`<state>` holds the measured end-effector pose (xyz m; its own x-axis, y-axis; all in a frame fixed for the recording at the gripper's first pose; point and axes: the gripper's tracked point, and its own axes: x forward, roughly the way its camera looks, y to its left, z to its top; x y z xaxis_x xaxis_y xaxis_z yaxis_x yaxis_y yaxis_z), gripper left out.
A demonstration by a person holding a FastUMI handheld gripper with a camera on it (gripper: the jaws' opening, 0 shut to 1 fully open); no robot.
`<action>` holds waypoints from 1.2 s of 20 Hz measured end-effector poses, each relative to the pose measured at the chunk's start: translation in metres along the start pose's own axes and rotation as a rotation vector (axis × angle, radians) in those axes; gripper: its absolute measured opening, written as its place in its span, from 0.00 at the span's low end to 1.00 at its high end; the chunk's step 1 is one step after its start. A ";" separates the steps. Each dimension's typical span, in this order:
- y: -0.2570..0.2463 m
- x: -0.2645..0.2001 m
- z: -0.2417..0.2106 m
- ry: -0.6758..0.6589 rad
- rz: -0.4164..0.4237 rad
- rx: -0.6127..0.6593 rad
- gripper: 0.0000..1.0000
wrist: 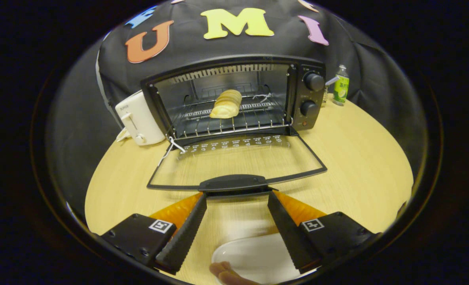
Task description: Open the toaster oven, put the food inside, and close the toaster oven door.
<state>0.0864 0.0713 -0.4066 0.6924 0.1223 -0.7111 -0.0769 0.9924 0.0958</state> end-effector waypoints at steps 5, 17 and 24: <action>0.015 -0.023 0.049 -0.174 0.004 -0.072 1.00; 0.010 -0.011 -0.005 -0.013 -0.013 -0.033 1.00; 0.002 0.013 -0.025 0.047 -0.025 -0.005 1.00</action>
<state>0.0776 0.0747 -0.4327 0.6599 0.0979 -0.7449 -0.0640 0.9952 0.0740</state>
